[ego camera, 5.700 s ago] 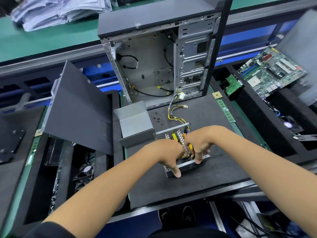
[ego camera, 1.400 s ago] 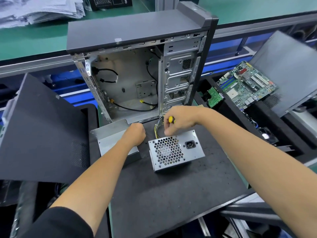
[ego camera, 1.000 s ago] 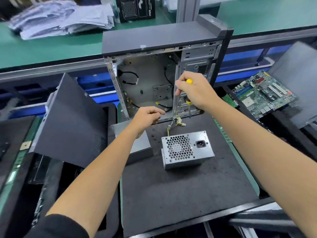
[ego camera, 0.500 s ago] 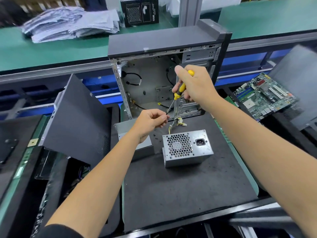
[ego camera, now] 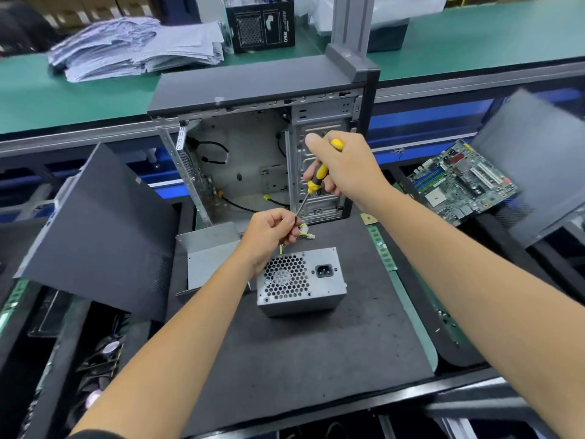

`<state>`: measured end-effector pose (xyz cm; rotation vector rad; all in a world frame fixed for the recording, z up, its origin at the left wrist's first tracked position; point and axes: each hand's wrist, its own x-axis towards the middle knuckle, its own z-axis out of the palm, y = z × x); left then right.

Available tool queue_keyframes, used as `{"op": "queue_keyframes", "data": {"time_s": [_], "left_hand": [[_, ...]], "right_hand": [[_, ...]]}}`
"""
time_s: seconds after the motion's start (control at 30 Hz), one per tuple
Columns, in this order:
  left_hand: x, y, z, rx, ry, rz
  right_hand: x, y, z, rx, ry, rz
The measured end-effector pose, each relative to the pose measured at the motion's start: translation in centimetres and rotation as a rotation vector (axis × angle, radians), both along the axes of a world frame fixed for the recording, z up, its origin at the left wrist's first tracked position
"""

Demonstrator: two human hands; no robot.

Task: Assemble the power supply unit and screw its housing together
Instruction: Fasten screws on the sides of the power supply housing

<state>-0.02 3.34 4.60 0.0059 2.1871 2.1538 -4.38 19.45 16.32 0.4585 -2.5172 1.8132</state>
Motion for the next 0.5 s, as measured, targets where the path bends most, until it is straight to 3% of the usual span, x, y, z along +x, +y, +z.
{"op": "queue_keyframes", "data": {"time_s": [0.33, 0.5], "left_hand": [[1.0, -0.7, -0.1, -0.181, 0.071, 0.130], [1.3, -0.3, -0.3, -0.181, 0.036, 0.107]], "right_hand": [[-0.2, -0.6, -0.7, -0.010, -0.021, 0.212], [-0.3, -0.5, -1.2, 0.027, -0.007, 0.271]]}}
